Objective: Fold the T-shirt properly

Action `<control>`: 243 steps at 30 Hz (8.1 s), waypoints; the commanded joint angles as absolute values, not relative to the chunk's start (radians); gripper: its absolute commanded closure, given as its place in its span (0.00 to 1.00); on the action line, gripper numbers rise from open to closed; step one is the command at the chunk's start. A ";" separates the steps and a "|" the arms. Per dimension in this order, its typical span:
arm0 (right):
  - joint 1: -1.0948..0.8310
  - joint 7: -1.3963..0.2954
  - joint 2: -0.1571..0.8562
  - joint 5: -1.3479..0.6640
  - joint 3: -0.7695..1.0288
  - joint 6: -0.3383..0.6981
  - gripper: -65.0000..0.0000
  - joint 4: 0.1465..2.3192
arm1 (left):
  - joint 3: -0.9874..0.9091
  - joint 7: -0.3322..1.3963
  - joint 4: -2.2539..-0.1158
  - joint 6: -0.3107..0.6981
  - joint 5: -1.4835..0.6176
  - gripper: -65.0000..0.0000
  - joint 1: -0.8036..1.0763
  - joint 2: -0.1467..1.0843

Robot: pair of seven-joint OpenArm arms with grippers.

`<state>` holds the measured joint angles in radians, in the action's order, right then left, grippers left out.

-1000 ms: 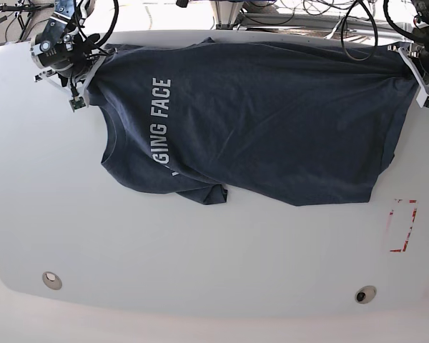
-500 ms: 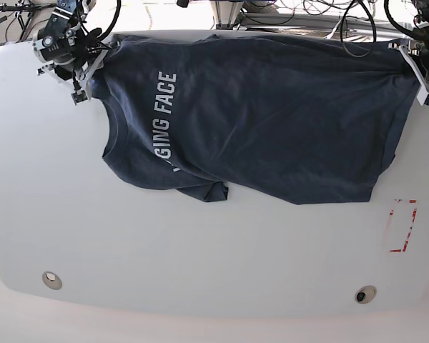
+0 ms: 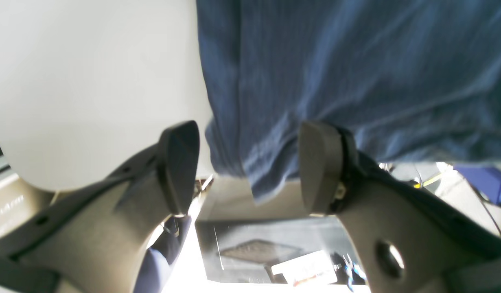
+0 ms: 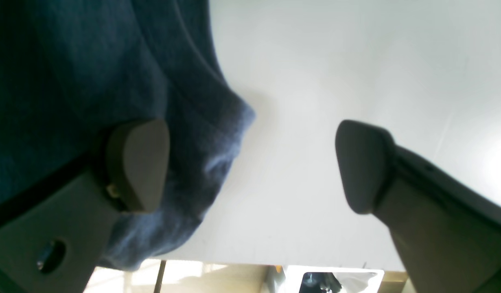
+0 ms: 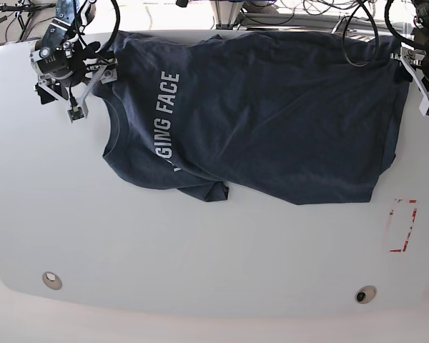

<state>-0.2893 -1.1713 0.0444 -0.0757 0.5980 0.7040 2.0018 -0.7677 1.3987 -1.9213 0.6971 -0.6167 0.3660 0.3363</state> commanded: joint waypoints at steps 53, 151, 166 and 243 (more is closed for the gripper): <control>0.298 -0.946 -0.018 -0.065 0.630 0.698 0.11 1.322 | -0.780 1.396 -1.732 0.698 -0.668 0.45 -0.143 0.351; 0.239 -1.090 -0.015 -0.056 0.627 0.698 0.95 1.689 | -0.414 1.070 -1.362 0.484 -0.573 0.99 -0.360 0.352; 0.492 -1.170 0.110 -0.056 0.504 0.698 0.95 1.689 | -0.516 1.193 -1.468 0.484 -0.576 0.99 -0.573 0.315; 1.225 -1.214 0.311 -0.056 0.170 0.698 0.95 1.434 | -0.521 1.280 -1.484 0.484 -0.504 0.99 -1.067 0.357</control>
